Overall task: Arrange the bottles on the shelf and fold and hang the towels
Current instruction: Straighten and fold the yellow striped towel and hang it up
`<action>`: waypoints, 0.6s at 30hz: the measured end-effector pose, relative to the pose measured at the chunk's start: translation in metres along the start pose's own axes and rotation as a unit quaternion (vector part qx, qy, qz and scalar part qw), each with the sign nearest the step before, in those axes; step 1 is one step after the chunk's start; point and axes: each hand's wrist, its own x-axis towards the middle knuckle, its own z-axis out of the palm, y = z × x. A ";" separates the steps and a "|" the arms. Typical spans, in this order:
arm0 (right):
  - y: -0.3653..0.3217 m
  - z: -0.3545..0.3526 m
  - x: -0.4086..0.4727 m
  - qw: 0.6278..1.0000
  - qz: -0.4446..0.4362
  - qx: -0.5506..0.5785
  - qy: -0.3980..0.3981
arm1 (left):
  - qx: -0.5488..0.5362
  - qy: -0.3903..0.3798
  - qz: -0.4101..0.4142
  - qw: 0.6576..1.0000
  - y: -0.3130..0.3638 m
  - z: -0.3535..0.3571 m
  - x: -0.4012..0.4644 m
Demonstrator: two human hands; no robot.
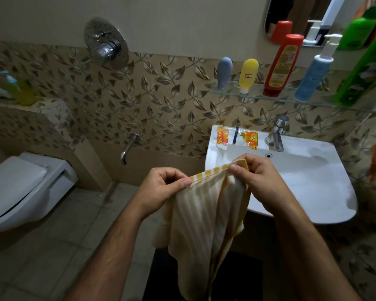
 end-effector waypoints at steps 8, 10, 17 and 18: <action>-0.014 0.022 -0.009 0.991 0.025 0.071 -0.113 | 0.028 -0.015 0.042 0.999 0.012 0.015 0.008; -0.016 0.030 -0.010 0.989 0.006 0.045 -0.142 | 0.039 -0.042 0.052 0.997 0.014 0.016 0.010; -0.008 0.022 -0.003 0.995 -0.003 -0.032 -0.099 | 0.051 -0.054 0.022 0.997 0.004 0.008 0.007; -0.007 0.018 -0.001 0.996 -0.001 -0.029 -0.079 | 0.050 -0.041 0.015 0.998 0.002 0.005 0.007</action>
